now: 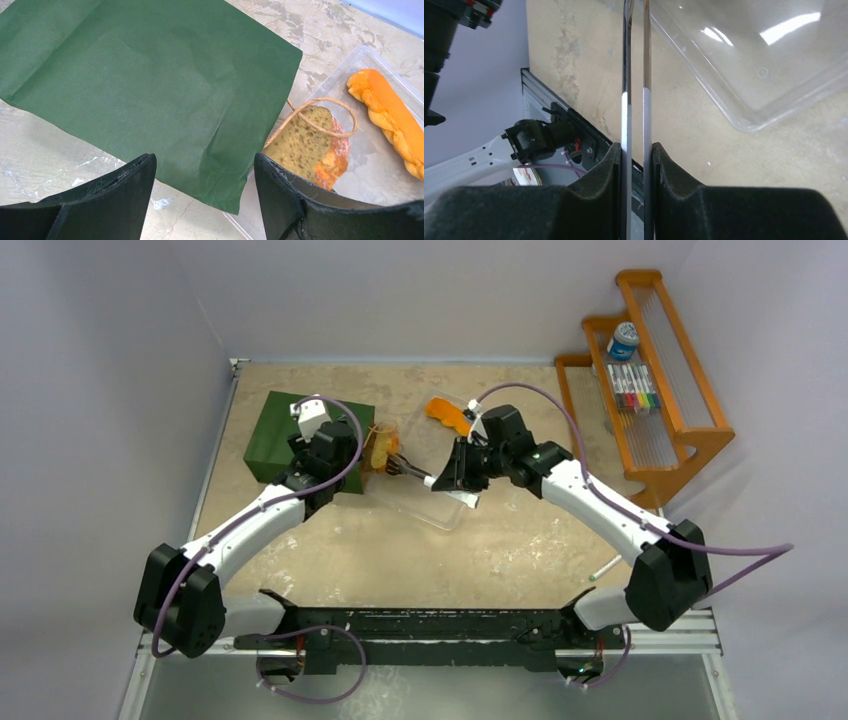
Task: Take the fake bread out of the paper bag
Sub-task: Take out the fake bread from the paper bag, then place the fake bread in the container.
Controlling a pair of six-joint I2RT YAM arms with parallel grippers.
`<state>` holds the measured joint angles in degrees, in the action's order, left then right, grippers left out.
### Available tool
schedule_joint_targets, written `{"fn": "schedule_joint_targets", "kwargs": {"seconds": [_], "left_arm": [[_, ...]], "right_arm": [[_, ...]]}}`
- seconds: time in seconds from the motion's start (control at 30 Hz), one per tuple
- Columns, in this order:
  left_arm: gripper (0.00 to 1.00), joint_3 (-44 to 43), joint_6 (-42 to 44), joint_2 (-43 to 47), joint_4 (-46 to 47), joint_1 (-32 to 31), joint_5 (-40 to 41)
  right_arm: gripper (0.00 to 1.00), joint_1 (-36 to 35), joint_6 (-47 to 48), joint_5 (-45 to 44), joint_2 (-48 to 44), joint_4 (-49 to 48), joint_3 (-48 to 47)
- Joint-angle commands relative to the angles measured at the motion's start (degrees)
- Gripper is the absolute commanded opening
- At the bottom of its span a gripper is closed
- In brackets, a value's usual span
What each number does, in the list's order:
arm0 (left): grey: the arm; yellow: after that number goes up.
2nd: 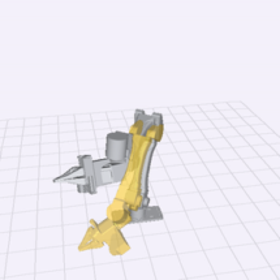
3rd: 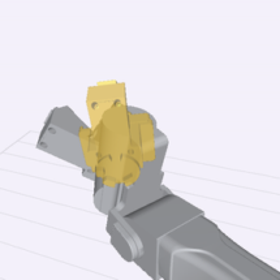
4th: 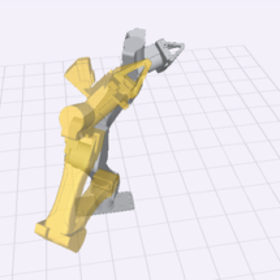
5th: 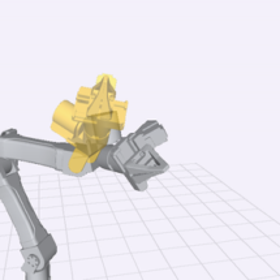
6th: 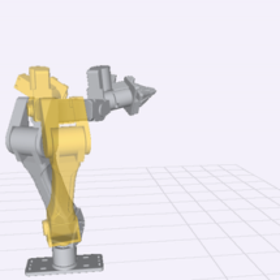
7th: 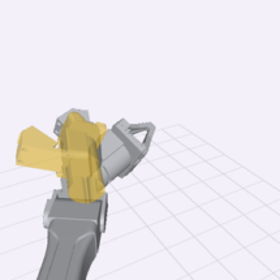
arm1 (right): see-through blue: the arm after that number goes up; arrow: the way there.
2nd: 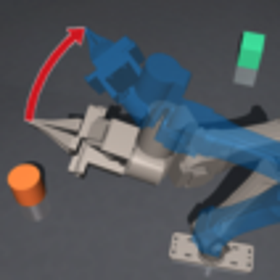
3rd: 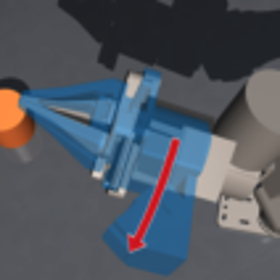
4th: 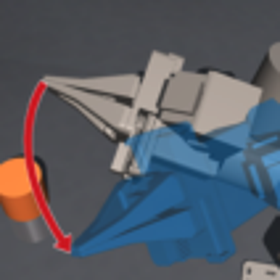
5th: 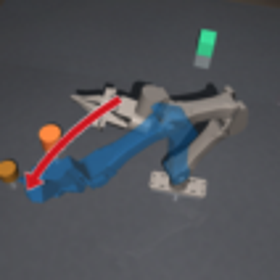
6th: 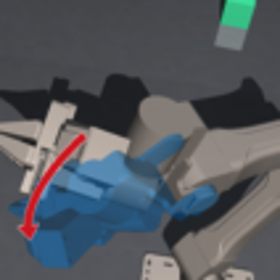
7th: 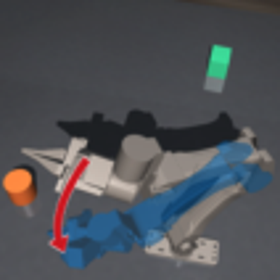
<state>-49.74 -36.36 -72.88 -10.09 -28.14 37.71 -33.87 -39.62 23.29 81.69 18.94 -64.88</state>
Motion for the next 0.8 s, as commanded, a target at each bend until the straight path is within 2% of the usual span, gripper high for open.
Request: {"fn": "schedule_joint_targets", "kwargs": {"seconds": [0.0, 0.2, 0.4, 0.6, 0.77], "left_arm": [[0.71, -1.7, 0.0, 0.0, 2.5, 0.4, 0.9], [0.71, -2.1, -0.1, 0.0, 2.4, 0.5, 0.9], [0.71, -2.4, -0.2, -0.2, 2.4, 0.5, 0.7], [0.72, -2.9, 0.1, -0.1, 2.1, 0.5, 0.5], [0.83, -3.8, 1.1, -0.3, 1.8, 0.5, -0.9]], "right_arm": [[0.00, 0.7, 2.2, -2.5, -5.1, 3.7, 0.1], [0.00, 2.6, 3.0, -6.5, -9.6, 8.8, -0.4], [0.00, 5.5, 2.6, -7.5, -12.7, 9.5, 1.6], [0.00, 8.0, 2.9, -5.3, -10.2, 5.0, 4.1], [0.00, 10.0, 2.7, -3.0, -6.0, -0.8, 5.0]]}}
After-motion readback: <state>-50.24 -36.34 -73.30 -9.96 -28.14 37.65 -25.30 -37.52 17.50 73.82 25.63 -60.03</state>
